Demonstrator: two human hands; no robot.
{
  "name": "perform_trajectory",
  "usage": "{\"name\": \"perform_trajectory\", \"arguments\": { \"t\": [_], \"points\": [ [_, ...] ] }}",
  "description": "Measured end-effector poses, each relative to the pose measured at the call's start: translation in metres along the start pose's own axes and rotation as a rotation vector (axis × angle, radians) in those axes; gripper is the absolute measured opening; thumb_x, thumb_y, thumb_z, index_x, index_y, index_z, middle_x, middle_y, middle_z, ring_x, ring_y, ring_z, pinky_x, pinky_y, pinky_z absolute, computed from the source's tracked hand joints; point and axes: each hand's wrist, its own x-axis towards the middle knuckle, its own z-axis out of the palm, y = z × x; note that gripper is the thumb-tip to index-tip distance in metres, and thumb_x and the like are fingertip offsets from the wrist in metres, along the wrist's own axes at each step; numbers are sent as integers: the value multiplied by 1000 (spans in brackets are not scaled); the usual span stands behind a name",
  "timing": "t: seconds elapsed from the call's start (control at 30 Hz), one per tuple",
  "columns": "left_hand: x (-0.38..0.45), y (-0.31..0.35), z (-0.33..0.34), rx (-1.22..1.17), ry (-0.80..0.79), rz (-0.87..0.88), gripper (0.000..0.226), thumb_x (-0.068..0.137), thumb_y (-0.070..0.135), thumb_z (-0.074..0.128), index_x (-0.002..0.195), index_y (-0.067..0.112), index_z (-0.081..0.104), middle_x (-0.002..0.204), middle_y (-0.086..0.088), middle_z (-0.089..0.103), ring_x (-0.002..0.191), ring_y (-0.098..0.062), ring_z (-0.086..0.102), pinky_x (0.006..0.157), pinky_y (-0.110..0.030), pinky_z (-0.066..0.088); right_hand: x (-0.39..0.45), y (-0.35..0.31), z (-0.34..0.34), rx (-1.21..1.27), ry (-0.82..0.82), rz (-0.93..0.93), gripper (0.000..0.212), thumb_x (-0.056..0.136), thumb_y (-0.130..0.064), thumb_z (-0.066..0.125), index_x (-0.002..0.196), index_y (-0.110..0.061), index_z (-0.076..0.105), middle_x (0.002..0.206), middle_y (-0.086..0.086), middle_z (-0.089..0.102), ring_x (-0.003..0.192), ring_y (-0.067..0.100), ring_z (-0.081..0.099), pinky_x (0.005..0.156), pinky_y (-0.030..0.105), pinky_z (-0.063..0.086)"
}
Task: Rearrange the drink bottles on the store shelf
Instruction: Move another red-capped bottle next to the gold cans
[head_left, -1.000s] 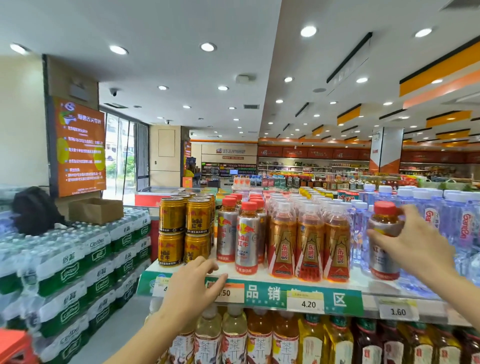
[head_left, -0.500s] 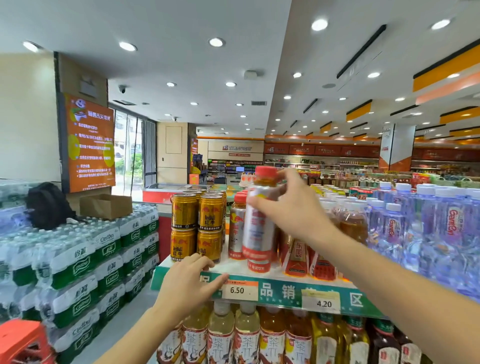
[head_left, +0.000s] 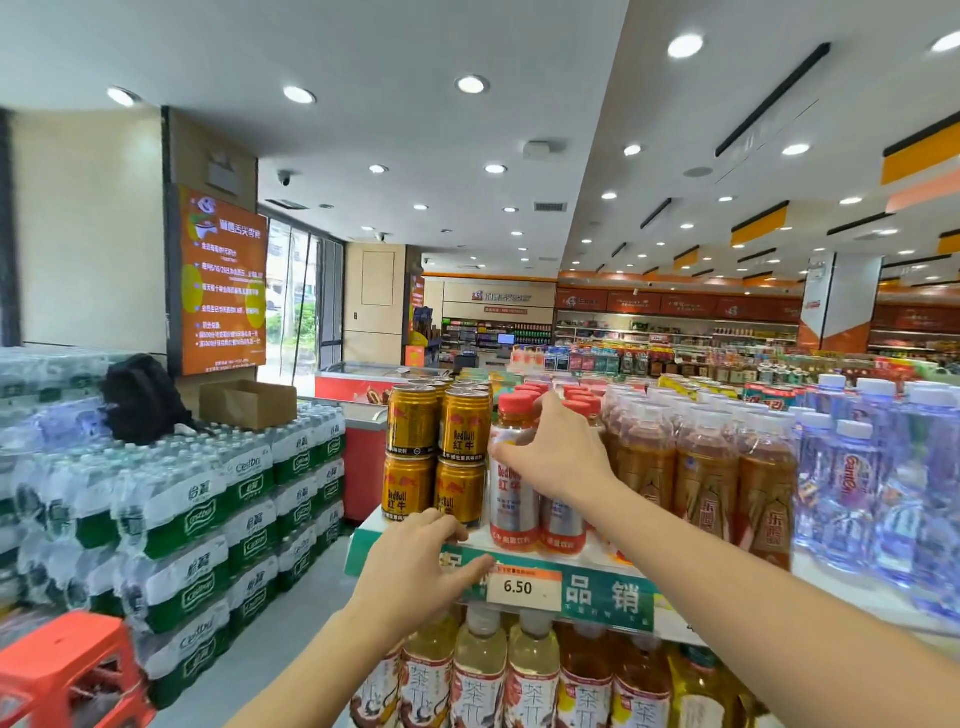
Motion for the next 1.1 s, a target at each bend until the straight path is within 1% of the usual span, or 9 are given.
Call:
{"name": "perform_trajectory", "arguments": {
  "t": [0.1,0.27,0.47,0.6,0.73,0.87,1.0,1.03,1.1],
  "points": [
    [1,-1,2,-1,6,4,52,83,82,51,106,38,67,99,22,61,92,-1,55,78,-23,53,1,0,5,-15,-3,-4,65,79,-62,73,125,-23,48,113,-7,70,103,19,69,87,44,59],
    [1,-2,2,-14,-1,9,50,83,80,52,106,38,67,100,22,61,94,-1,54,79,-23,52,7,-3,8,-27,18,3,58,82,-58,74,119,-20,50,107,-5,71,97,20,69,82,44,60],
    [0,-2,2,-28,-6,13,45,84,78,53,105,39,65,99,24,58,94,-2,53,78,-18,46,9,-1,9,-24,-13,15,61,89,-49,73,130,-11,47,108,1,69,96,22,69,78,39,60],
    [1,-2,1,-29,-17,13,45,84,78,53,103,40,65,97,24,58,94,-4,53,78,-19,47,11,2,8,-28,-19,-4,77,88,-47,75,143,-10,37,107,2,69,94,23,71,78,42,64],
    [1,-2,0,-30,-24,16,44,85,78,54,98,38,68,94,23,57,93,-5,53,77,-21,47,9,8,12,9,-17,-24,72,91,-45,74,143,-12,37,110,1,69,94,20,72,79,40,65],
    [1,-1,-1,-33,-25,11,44,85,78,55,99,39,68,94,24,57,93,-4,53,74,-17,44,8,14,21,46,31,-44,74,89,-46,76,142,-14,36,112,1,71,93,19,73,78,40,65],
    [0,1,-2,-30,-29,9,44,85,78,55,100,38,69,95,25,57,94,-3,53,73,-15,41,6,14,17,117,68,-99,86,88,-48,78,153,-20,29,126,0,68,107,21,71,87,42,63],
    [0,1,-3,-29,-33,6,45,85,78,54,100,38,69,96,25,57,94,-3,53,73,-15,42,5,13,12,91,111,-126,84,88,-52,76,153,-22,32,125,-2,68,107,20,70,87,42,62],
    [1,2,-4,-30,-38,-1,44,85,78,54,101,39,68,96,25,57,94,-2,52,73,-15,42,7,7,-8,8,234,-196,65,91,-59,67,142,-24,46,117,-4,67,98,15,68,81,38,61]
  ]
}}
